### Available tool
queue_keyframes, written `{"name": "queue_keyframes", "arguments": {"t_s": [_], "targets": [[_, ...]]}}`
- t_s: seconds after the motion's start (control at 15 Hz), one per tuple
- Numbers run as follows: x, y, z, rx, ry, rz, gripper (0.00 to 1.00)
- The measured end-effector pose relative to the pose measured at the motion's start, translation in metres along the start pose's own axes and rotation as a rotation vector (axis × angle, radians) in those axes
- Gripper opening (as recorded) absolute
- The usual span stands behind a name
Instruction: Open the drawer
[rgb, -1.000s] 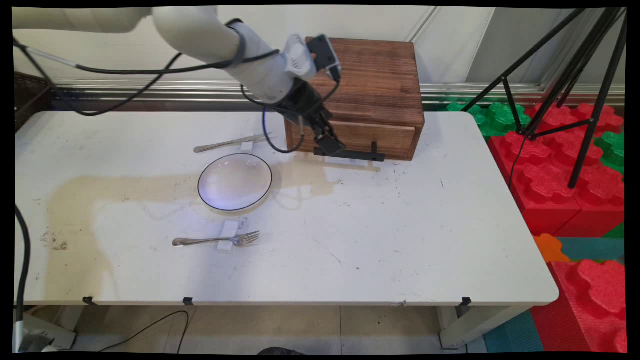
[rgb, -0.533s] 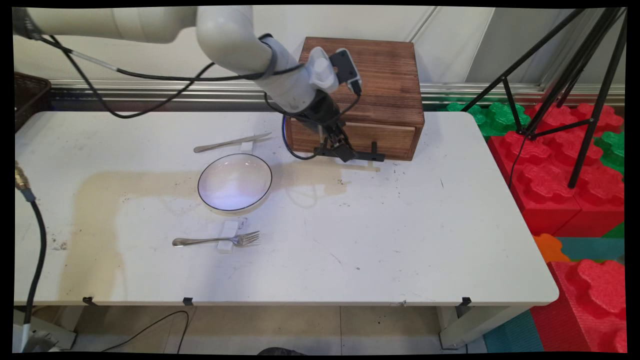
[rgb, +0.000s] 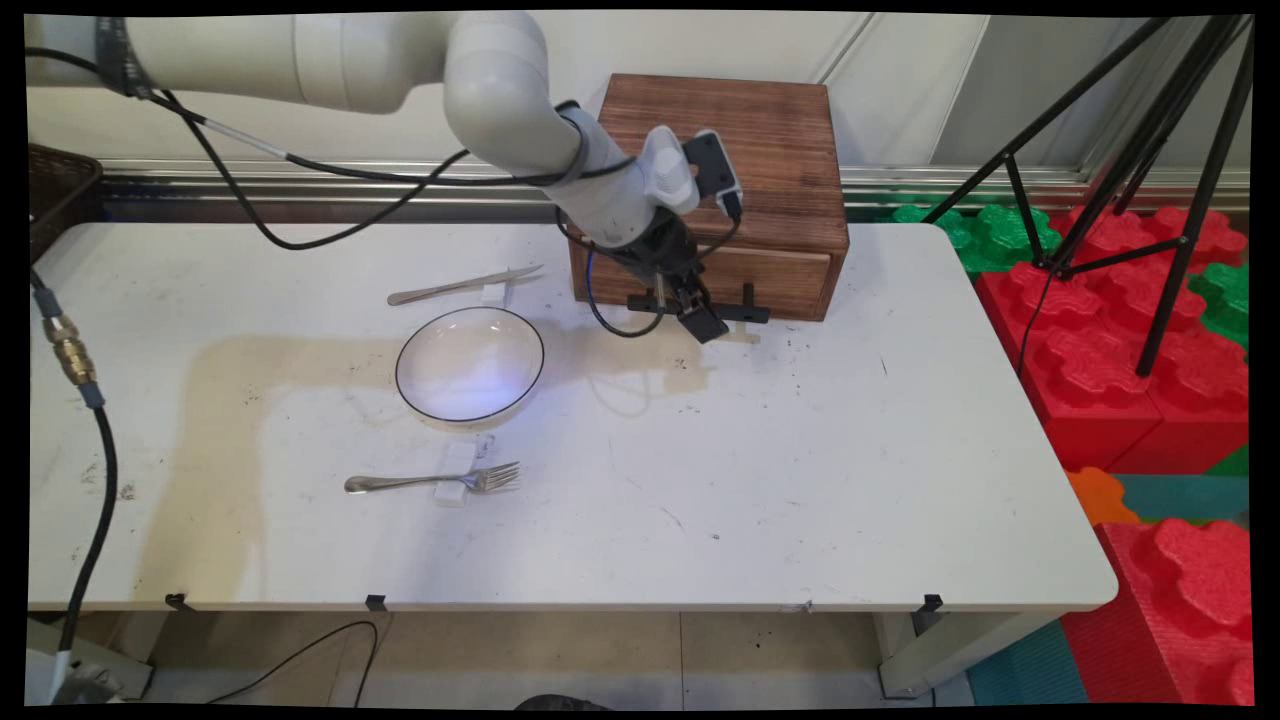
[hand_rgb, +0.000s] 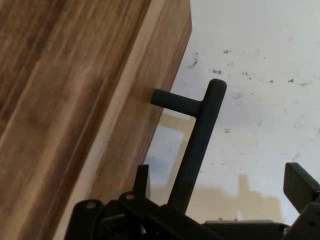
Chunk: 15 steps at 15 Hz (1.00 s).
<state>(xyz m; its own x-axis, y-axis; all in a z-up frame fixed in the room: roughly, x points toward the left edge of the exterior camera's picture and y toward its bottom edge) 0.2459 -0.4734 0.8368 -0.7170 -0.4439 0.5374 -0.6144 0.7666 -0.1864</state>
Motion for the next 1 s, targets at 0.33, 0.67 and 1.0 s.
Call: {"name": "queue_keyframes", "arguments": {"t_s": [0.33,0.67,1.0], "targets": [[0.000,0.002,0.019,-0.017,-0.005,0.003,1.00],[-0.002,0.003,0.032,-0.033,-0.013,0.005,1.00],[-0.005,0.006,0.042,-0.054,-0.022,-0.005,1.00]]}}
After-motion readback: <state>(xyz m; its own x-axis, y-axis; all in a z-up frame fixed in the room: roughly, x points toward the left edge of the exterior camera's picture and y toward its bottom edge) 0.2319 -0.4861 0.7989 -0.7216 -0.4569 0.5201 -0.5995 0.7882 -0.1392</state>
